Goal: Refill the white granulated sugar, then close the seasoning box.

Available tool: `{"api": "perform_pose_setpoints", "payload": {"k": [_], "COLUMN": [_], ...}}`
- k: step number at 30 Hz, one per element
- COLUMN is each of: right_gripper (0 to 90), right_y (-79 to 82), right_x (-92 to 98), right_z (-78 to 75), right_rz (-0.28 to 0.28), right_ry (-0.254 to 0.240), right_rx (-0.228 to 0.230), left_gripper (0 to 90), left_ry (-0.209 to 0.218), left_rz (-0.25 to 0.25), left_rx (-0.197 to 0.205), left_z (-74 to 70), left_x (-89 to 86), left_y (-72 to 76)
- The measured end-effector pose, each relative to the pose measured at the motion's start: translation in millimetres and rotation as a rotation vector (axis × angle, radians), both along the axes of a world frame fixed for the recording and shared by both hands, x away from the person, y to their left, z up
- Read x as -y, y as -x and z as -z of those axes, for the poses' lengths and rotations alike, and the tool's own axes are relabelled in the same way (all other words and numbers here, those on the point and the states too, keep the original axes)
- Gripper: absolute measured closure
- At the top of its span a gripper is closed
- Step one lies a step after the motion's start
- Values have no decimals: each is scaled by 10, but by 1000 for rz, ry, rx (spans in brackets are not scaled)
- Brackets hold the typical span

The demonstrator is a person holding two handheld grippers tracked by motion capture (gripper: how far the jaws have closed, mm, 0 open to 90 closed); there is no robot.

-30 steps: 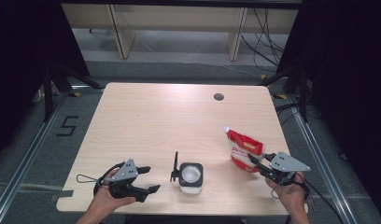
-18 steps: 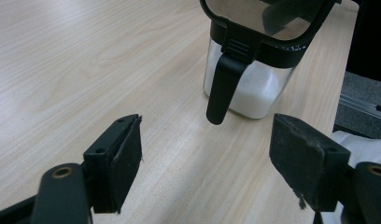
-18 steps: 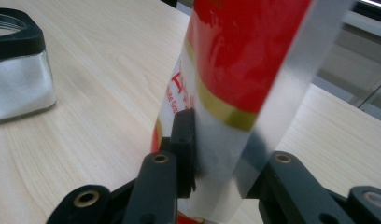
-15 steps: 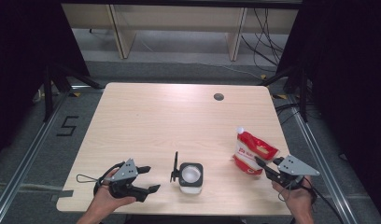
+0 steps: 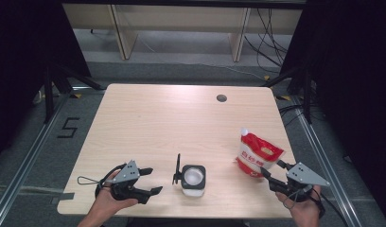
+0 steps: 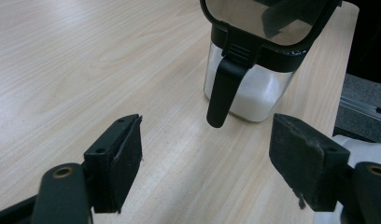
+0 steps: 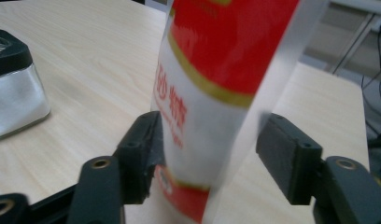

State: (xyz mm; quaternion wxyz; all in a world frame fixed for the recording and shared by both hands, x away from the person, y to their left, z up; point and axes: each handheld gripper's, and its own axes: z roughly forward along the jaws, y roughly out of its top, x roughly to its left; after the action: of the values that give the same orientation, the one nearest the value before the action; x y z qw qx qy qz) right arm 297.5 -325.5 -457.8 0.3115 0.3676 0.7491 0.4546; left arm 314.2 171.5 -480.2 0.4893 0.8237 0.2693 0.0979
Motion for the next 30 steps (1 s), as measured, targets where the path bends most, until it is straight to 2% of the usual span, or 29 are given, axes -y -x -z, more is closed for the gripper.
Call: {"api": "perform_pose_setpoints", "payload": {"k": [1, 2, 4, 5, 7, 9, 10, 11, 12, 13, 14, 15, 16, 18, 19, 20, 21, 22, 23, 24, 26, 27, 28, 29, 30], "right_gripper": [383, 377, 368, 359, 353, 347, 346, 338, 333, 333, 332, 329, 325, 325, 326, 330, 330, 330, 330, 330, 329, 329, 327, 326, 326], "right_y": [35, 58, 122, 136, 149, 185, 209, 210, 246, 259, 266, 272, 311, 305, 322, 329, 336, 372, 376, 361, 378, 372, 374, 396, 391], "right_x": [-1, 7, -5, 2, 7, 7, -1, 11, -7, -1, 5, 6, -16, 1, -5, -2, -13, -37, -39, -34, -43, -37, -31, -41, -33], "right_z": [13, 24, 47, 59, 73, 70, 75, 79, 76, 80, 85, 95, 98, 105, 106, 102, 104, 101, 103, 111, 120, 125, 127, 127, 130], "right_rz": [2, 0, 36, 36, 34, 47, 57, 55, 68, 71, 58, 55, 72, 49, 57, 64, 62, 81, 79, 60, 54, 43, 43, 69, 58], "right_ry": [-14, -9, -32, -24, -29, -41, -49, -35, -51, -43, -26, -16, -28, -6, -13, 3, -11, -19, -7, 6, 3, 20, 22, 7, 16], "right_rx": [-32, -39, -74, -75, -80, -100, -102, -93, -113, -109, -113, -105, -135, -116, -124, -120, -124, -151, -150, -125, -151, -148, -151, -168, -160], "left_gripper": [253, 253, 254, 254, 254, 255, 256, 259, 260, 261, 261, 261, 261, 261, 261, 261, 261, 261, 261, 262, 265, 265, 265, 265, 265], "left_ry": [-16, 7, 2, -12, 2, 2, 13, 9, -1, 12, 0, 15, 12, 12, 16, 19, 15, 16, 20, 7, 26, 29, 31, 43, 39], "left_rz": [7, 1, 6, 16, -1, 9, -4, 9, 11, 6, 7, 8, -2, -4, 3, -2, 13, 11, 21, 19, 14, 10, 7, -15, -18], "left_rx": [16, 5, 14, 36, 11, 25, 16, 25, 29, 28, 34, 29, 20, 18, 30, 19, 32, 35, 42, 46, 45, 48, 46, 27, 24], "left_z": [-16, -19, -36, -47, -61, -80, -83, -89, -99, -103, -110, -106, -114, -132, -141, -148, -159, -167, -177, -193, -204, -208, -209, -206, -210], "left_x": [-10, 0, -4, -11, -1, -10, -7, -14, -23, -15, -19, -6, -3, 11, 21, 31, 36, 43, 49, 48, 58, 58, 59, 69, 72], "left_y": [-6, 6, 8, -3, 17, 11, 23, 11, 10, 18, 19, 21, 34, 44, 39, 43, 29, 30, 22, 19, 15, 11, 10, 22, 22]}}
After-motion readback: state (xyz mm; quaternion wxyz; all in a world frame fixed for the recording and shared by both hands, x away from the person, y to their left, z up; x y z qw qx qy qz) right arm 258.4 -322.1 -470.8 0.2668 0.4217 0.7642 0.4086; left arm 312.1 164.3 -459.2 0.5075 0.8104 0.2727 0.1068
